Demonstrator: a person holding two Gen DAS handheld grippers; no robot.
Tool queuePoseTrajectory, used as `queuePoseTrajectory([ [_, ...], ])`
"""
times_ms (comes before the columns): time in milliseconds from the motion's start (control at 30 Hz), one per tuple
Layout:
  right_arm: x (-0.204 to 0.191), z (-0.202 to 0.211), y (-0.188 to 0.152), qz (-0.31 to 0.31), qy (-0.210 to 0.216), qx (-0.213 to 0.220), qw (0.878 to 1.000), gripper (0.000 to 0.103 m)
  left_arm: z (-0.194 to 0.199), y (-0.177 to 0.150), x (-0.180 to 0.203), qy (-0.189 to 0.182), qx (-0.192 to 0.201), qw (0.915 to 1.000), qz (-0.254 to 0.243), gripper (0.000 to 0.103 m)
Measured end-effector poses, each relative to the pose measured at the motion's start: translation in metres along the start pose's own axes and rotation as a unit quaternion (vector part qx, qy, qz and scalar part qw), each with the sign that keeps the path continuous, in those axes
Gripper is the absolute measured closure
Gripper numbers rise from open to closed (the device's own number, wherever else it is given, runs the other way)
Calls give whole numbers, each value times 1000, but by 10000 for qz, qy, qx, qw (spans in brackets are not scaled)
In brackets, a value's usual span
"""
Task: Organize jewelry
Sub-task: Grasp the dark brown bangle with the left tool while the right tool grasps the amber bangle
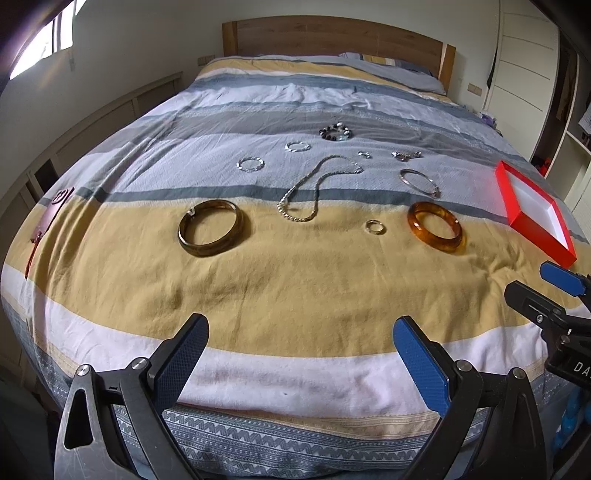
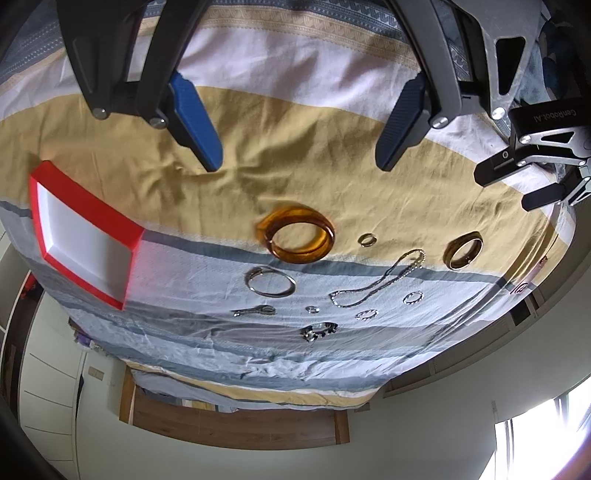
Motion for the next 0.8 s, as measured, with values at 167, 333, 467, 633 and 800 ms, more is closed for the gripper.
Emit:
queuePoseTrajectory([
  [167, 1, -7, 6, 35, 151, 57, 9999, 19, -8, 2, -9, 117, -120, 9998, 100, 9],
  [333, 9, -13, 17, -18, 214, 146, 9997, 21, -13, 10, -29, 242, -113, 9990, 361, 17],
  [467, 20, -21, 32, -102, 258, 174, 9995, 32, -19, 26, -59, 401, -82, 9967, 696, 20],
  [633, 30, -41, 49, -189, 316, 78, 9993, 54, -30, 46, -87, 601, -36, 9942, 892, 25],
  [800, 36, -67, 62, -254, 386, -84, 9989, 73, -59, 63, -113, 700, -156, 9913, 1105, 36],
])
Point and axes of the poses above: each gripper's, at about its wrist camera, not at the fingertips, and z roughly against the way its jaws point, x to its right, y to its top, the point moved 2 cm from there along -z, roughly the way its jaws point
